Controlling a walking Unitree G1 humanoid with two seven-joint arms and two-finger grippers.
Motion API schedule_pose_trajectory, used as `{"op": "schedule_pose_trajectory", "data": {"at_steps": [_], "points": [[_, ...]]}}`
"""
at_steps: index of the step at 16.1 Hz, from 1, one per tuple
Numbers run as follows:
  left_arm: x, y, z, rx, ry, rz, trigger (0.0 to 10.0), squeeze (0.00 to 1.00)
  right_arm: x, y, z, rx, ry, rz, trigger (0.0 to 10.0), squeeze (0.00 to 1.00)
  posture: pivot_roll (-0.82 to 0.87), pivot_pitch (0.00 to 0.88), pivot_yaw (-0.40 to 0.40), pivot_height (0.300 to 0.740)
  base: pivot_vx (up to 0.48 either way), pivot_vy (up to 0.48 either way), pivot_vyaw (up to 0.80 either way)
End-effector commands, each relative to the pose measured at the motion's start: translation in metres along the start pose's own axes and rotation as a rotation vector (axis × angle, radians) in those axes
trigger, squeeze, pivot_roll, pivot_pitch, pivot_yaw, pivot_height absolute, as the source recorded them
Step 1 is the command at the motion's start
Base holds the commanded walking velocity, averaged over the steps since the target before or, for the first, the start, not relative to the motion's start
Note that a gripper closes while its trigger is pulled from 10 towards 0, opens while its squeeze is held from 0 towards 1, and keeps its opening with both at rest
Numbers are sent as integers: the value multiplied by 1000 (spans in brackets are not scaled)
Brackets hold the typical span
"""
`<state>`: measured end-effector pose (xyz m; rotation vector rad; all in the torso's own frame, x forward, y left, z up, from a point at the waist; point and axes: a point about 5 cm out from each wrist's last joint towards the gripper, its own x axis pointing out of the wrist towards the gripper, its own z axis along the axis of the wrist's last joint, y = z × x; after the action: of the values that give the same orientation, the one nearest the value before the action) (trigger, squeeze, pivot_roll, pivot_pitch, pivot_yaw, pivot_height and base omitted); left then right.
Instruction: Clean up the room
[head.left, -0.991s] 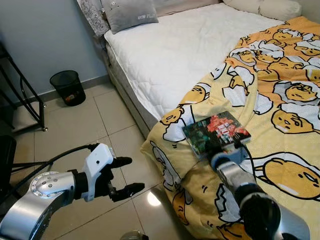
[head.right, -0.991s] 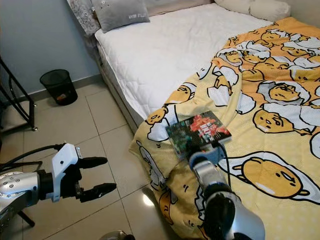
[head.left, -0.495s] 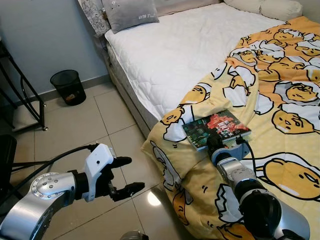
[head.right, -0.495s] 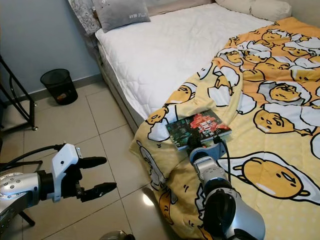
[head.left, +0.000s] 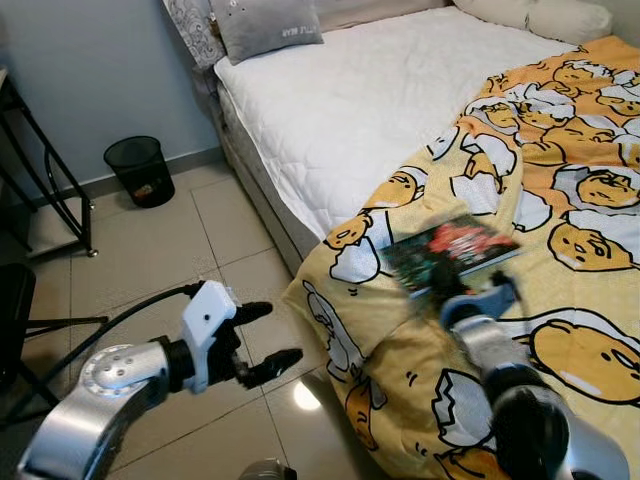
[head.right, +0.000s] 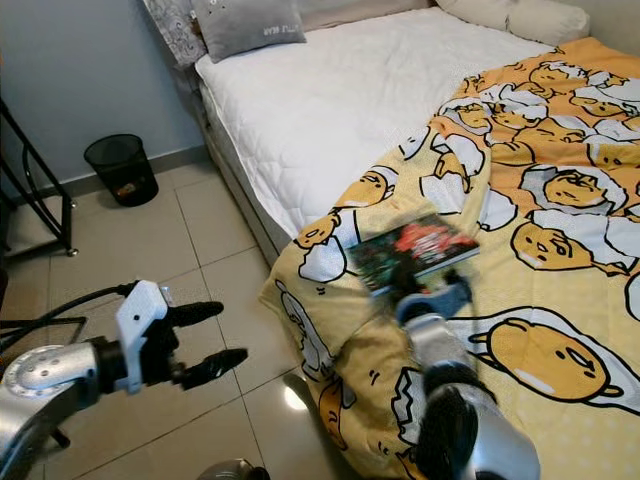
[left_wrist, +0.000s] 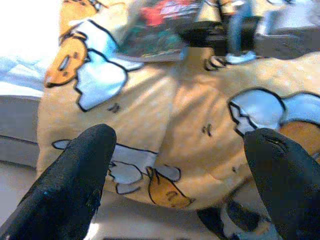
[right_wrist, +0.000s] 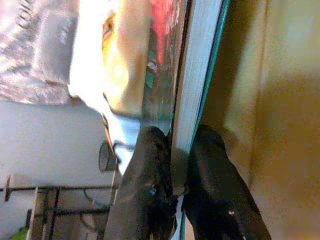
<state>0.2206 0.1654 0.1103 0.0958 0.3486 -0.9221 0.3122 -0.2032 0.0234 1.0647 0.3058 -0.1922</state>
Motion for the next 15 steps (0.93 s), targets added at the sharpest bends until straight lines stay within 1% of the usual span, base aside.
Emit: {"op": "schedule_pose_trajectory", "data": {"at_steps": [1,2,4,5,6,7,8,9,10,11,12,13,14,15], "points": [[0,5,4,25,-9,35,10000,831,1,11,13,-33,-43,67,0,0,110,0,57,740,0,0,0],[3,8,6,25,-36,70,10000,827,-5,14,22,-80,-76,97,0,0,80,0,62,740,0,0,0],[8,19,12,28,-89,203,10000,827,-21,30,39,-222,-156,159,0,0,53,0,68,740,0,0,0],[11,25,14,14,-104,270,10000,788,-28,38,44,-336,-208,157,0,0,44,0,70,740,0,0,0],[13,29,15,3,-111,310,10000,745,-31,44,46,-408,-244,153,0,0,44,0,70,740,0,0,0],[15,31,15,-9,-120,350,10000,561,-35,49,45,-519,-286,132,0,0,30,0,74,740,0,0,0],[21,33,18,-8,-136,420,10000,141,-43,55,38,-755,-378,61,0,0,19,0,77,740,0,0,0],[24,35,19,27,-153,478,10000,31,-47,56,32,-829,-412,18,0,0,12,0,77,740,0,0,0],[27,38,17,26,-157,543,10000,27,-54,52,24,-898,-433,-74,0,0,14,0,75,740,0,0,0],[28,38,16,42,-156,557,10000,31,-60,46,20,-922,-418,-155,4314,0,18,0,73,740,0,0,0],[28,34,14,53,-153,549,10000,24,-64,40,16,-995,-395,-201,10000,0,33,0,62,740,0,0,0],[28,33,14,53,-153,546,10000,24,-64,38,16,-1001,-387,-211,10000,0,33,0,62,740,0,0,0],[27,31,9,65,-121,544,10000,12,-64,32,14,-1005,-375,-216,10000,0,43,0,53,740,0,0,0],[27,30,7,80,-111,546,10000,12,-65,29,11,-988,-359,-222,10000,0,46,0,49,740,0,0,0]]}}
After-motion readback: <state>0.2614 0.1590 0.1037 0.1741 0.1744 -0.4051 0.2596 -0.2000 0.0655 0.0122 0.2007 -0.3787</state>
